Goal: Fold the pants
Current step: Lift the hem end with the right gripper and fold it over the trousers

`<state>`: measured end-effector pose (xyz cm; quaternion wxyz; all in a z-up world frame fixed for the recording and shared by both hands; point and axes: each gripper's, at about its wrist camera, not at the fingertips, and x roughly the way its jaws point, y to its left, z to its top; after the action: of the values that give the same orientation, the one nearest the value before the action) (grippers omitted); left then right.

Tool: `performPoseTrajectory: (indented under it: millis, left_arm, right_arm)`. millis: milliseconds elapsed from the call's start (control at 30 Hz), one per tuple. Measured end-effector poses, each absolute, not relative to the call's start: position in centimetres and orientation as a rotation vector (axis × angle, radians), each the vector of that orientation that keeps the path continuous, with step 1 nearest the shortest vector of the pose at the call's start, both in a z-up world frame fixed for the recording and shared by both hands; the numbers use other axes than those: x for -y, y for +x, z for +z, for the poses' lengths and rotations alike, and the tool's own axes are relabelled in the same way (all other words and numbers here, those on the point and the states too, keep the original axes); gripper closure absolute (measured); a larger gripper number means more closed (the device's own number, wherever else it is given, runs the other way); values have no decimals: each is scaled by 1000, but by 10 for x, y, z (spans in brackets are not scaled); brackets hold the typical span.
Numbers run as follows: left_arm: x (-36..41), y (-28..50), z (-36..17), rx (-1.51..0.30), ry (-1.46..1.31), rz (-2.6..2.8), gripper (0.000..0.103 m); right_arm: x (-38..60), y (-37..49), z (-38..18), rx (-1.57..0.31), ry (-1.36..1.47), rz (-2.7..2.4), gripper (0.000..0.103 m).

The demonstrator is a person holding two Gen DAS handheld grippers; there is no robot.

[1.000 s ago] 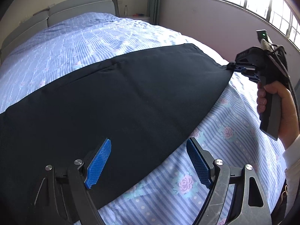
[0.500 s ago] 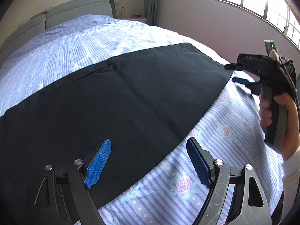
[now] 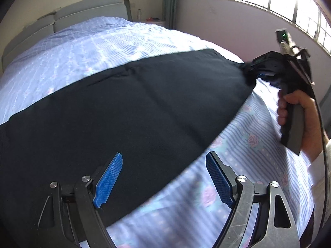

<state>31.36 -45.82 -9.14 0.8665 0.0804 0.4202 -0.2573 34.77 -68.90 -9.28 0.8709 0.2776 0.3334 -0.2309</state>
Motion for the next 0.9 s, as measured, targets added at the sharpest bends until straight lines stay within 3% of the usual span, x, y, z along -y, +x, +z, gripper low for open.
performPoseTrajectory:
  millis: [233,400,667,900]
  left_arm:
    - [366,314,-57,-825,55,-451,20]
    - [286,307,-28,-784,78,-367,20]
    - [193,286,-11,-797,112,-311,20]
    - [152,289,-26,-874,124,-284,20]
  right_arm:
    - [582,354,25,-577,220,-298,97]
    - [478,358,60,-583,10,-157,97]
    - [338,355,7,-762,-132,-9,97]
    - [284,358,-52,-907,-163,5,97]
